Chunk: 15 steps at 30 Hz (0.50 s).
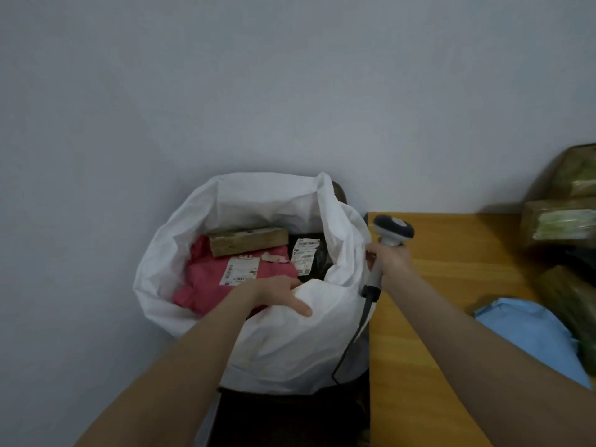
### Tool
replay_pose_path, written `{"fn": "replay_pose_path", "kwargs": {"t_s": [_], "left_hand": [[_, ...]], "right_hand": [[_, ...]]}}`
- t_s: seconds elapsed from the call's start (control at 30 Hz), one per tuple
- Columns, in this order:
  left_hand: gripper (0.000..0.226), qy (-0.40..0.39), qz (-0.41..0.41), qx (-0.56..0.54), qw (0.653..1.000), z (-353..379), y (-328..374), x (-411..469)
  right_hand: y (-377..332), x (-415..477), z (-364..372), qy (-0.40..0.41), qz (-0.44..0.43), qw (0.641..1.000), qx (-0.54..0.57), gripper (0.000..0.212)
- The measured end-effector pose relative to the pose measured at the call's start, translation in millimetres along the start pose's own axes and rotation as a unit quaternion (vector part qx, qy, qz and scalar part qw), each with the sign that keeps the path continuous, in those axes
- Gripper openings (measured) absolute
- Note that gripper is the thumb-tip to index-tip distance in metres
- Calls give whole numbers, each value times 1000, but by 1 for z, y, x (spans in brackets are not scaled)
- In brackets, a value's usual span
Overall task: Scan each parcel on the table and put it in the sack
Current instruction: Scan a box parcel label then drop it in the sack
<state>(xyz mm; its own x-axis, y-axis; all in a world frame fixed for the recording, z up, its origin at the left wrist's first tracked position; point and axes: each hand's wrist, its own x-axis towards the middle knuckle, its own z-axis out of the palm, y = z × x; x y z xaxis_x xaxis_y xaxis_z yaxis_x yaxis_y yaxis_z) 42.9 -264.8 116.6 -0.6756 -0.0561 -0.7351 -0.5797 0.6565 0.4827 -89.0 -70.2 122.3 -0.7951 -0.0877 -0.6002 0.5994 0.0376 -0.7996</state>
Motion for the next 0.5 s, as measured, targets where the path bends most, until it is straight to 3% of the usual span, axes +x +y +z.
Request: {"fn": "replay_pose_path", "kwargs": {"t_s": [0.1,0.23,0.33,0.4,0.5], "left_hand": [[38,22,0,89,996,30,-15,-17],[16,218,69,91,969,50,-1,-38],[28,172,147,53,973,49,17,-56],[37,144,146,14,979,48,15,-67],[36,245,84,-27,966,37,-3,-77]], "right_hand": [[22,-17,-2,-6,5,999,-39,34],[47,-46,6,6,-57,990,-129,51],[54,-66,15,18,-82,981,-172,52],[51,-73,19,15,-93,978,-187,55],[40,-73,25,-8,-115,962,-249,53]]}}
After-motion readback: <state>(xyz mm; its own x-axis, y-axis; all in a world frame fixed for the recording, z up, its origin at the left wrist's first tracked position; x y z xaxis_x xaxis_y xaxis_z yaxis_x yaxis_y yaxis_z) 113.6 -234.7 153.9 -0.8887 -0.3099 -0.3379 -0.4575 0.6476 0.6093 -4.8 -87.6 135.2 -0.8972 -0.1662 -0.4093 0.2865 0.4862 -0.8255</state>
